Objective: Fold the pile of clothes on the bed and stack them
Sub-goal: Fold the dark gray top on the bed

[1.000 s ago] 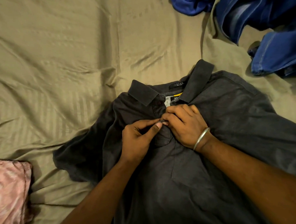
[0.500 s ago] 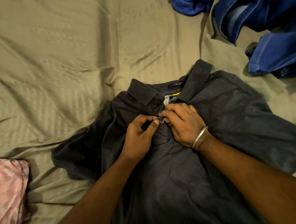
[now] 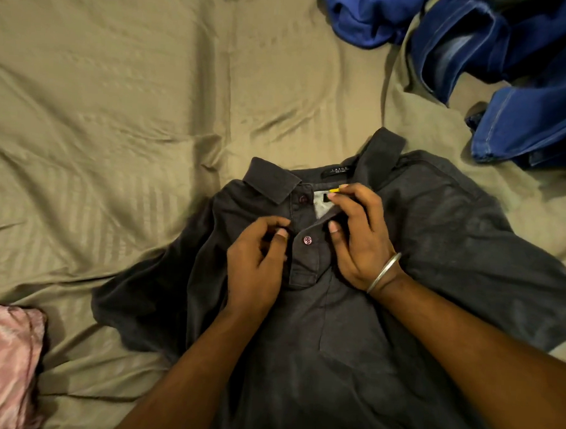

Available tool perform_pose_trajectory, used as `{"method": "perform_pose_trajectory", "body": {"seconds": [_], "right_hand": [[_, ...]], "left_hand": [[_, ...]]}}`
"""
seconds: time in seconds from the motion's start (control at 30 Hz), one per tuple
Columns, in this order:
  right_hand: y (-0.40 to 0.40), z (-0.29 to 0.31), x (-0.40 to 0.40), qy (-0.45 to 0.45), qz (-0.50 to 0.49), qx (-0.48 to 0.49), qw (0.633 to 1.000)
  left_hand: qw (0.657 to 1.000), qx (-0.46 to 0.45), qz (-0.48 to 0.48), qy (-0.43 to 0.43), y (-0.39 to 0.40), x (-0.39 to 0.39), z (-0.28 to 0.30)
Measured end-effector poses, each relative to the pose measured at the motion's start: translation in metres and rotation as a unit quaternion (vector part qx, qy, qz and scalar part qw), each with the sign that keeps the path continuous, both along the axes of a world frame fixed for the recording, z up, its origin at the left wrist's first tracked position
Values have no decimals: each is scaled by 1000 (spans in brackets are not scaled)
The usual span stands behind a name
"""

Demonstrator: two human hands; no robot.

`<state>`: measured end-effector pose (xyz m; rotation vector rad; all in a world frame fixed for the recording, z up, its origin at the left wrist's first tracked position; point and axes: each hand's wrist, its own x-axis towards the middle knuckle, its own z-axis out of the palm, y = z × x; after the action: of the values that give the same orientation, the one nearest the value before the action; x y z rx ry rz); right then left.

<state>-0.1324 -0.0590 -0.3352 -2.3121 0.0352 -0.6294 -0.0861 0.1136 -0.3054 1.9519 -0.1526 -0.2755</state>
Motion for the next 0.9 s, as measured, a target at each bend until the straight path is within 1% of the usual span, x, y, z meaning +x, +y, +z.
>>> {"method": "perform_pose_trajectory", "body": {"seconds": [0.1, 0.17, 0.23, 0.3, 0.37, 0.43, 0.5, 0.57, 0.67, 0.77, 0.9], "right_hand": [[-5, 8, 7, 11, -29, 53, 998], [-13, 11, 9, 17, -26, 34, 999], [-23, 15, 15, 20, -2, 12, 1000], [-33, 20, 26, 24, 49, 6, 999], [-36, 22, 41, 35, 108, -15, 993], [-34, 22, 53, 54, 145, -44, 987], [-30, 18, 60, 69, 142, -60, 986], [-26, 11, 62, 66, 130, -71, 987], [-22, 2, 59, 62, 108, -109, 986], [-21, -2, 57, 63, 89, -111, 988], [-23, -8, 58, 37, 104, -133, 985]], "left_hand": [[988, 88, -7, -125, -11, 11, 5], [980, 124, 8, -158, -25, 22, 7], [979, 106, 10, -176, -38, 33, 3], [984, 46, 25, -169, -44, 39, -8], [988, -4, 60, -142, -44, 41, -20], [989, -24, 72, -127, -41, 40, -25], [991, -37, 67, -111, -39, 41, -28], [992, -50, 62, -92, -37, 43, -31], [993, -32, 57, -96, -37, 43, -31], [993, 4, 61, -101, -38, 42, -31], [995, 21, 27, -90, -36, 45, -33]]}}
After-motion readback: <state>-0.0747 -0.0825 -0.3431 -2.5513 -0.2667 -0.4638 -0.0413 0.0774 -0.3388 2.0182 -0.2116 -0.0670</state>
